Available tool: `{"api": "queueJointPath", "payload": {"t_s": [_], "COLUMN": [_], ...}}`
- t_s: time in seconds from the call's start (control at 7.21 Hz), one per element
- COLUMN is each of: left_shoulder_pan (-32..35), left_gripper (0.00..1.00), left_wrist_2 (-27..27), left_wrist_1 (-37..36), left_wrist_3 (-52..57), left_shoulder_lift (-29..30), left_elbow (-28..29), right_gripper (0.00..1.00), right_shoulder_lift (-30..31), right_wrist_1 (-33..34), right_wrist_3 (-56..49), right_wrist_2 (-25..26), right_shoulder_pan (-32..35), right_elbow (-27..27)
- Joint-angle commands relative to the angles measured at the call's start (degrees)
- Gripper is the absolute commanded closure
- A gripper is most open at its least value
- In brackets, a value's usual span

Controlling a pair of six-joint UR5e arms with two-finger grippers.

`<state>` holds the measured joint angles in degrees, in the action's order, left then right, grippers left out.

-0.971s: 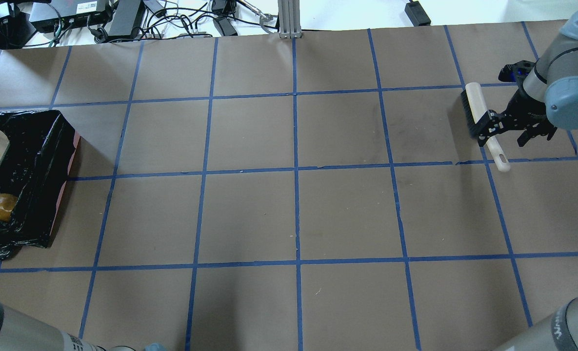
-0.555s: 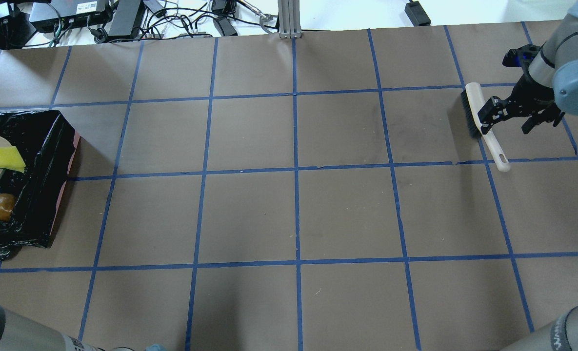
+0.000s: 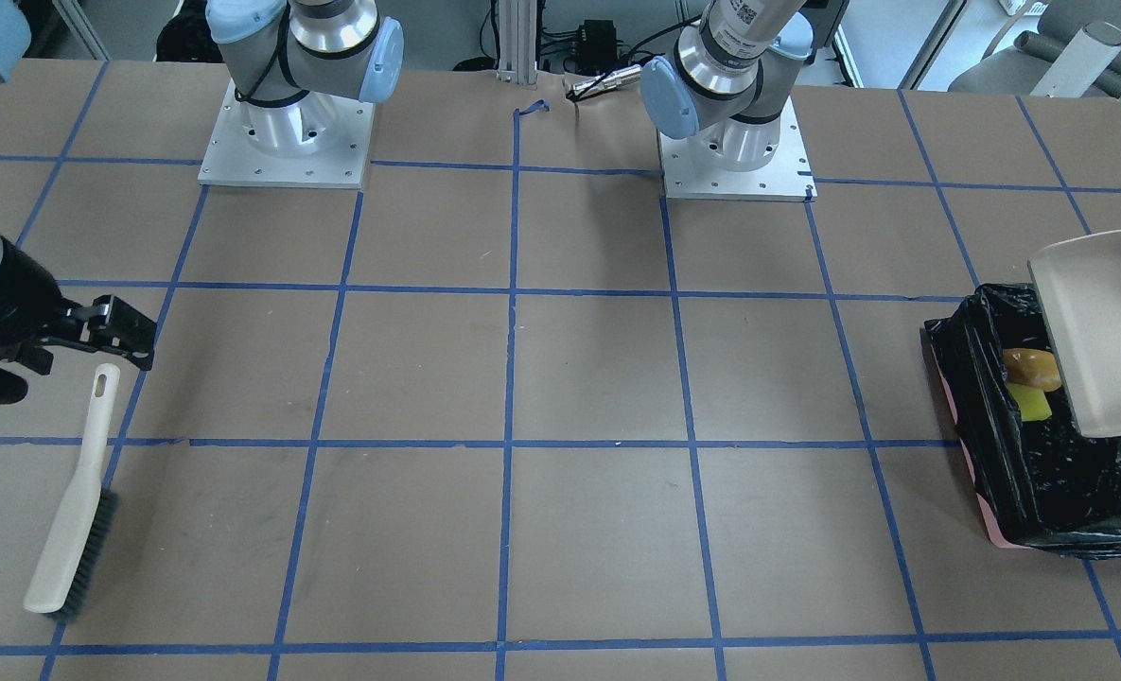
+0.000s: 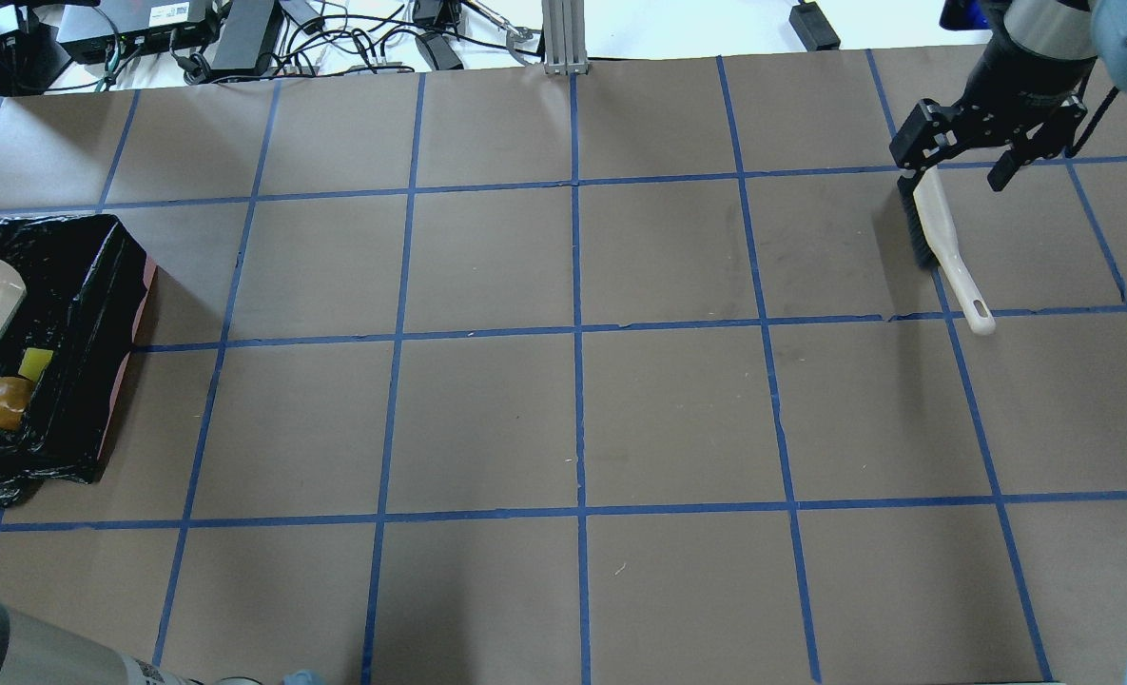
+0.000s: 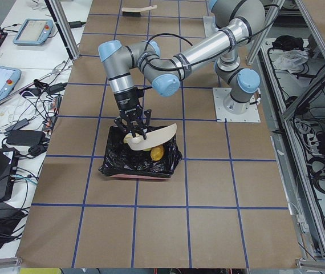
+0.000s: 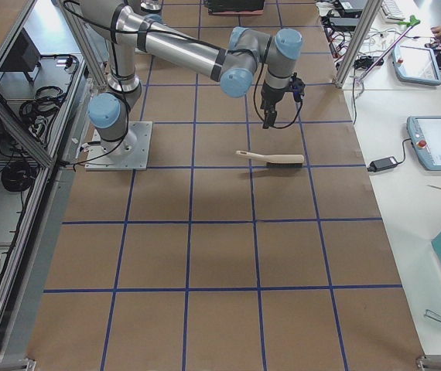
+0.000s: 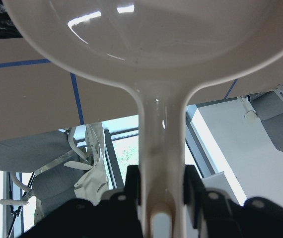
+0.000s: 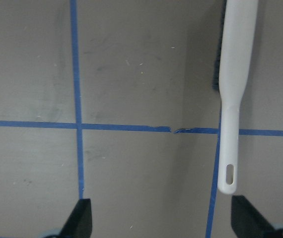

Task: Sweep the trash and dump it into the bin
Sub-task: 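Release the brush with the right gripper and raise it while the left returns the dustpan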

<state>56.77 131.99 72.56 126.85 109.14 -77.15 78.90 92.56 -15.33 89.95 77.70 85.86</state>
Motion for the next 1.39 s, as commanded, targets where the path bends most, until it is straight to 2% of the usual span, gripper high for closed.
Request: {"api": "queueJointPath", "payload": {"t_s": [0.0, 0.14, 0.28, 0.55, 0.69, 0.97, 1.25], "left_shoulder_pan": [-0.25, 0.27, 0.8, 2.64, 6.65, 17.19, 20.13], "left_gripper": [1.0, 1.0, 1.0, 1.0, 1.0, 1.0, 1.0], "left_wrist_2": [-13.79, -21.0, -27.95, -40.09, -40.84, -40.85, -41.2], "left_wrist_1": [0.56, 1.0, 1.36, 7.66, 7.17, 2.1, -0.56], "left_wrist_3": [7.15, 7.36, 5.88, -1.56, -7.95, -22.88, -25.16], "left_shoulder_lift": [-0.68, -0.42, 0.1, 1.25, 2.3, 5.97, 12.3], "left_elbow": [5.58, 5.78, 5.6, 5.34, 3.86, 1.48, 1.38], "right_gripper": [0.0, 0.0, 0.0, 0.0, 0.0, 0.0, 0.0], "right_shoulder_lift": [6.16, 9.14, 9.34, 8.73, 8.99, 9.08, 8.82], "right_wrist_1": [-4.92, -5.71, -5.46, -4.14, -4.58, -0.47, -0.27], "right_wrist_3": [1.53, 4.93, 13.66, 15.34, 15.33, 15.42, 15.51], "right_wrist_2": [-0.12, -0.04, -0.21, 0.66, -0.03, -0.21, -0.47], "right_shoulder_pan": [4.2, 7.86, 11.99, 12.91, 13.09, 13.09, 13.09], "right_elbow": [-0.17, -0.17, -0.17, -0.08, 0.09, 0.97, 1.5]}}
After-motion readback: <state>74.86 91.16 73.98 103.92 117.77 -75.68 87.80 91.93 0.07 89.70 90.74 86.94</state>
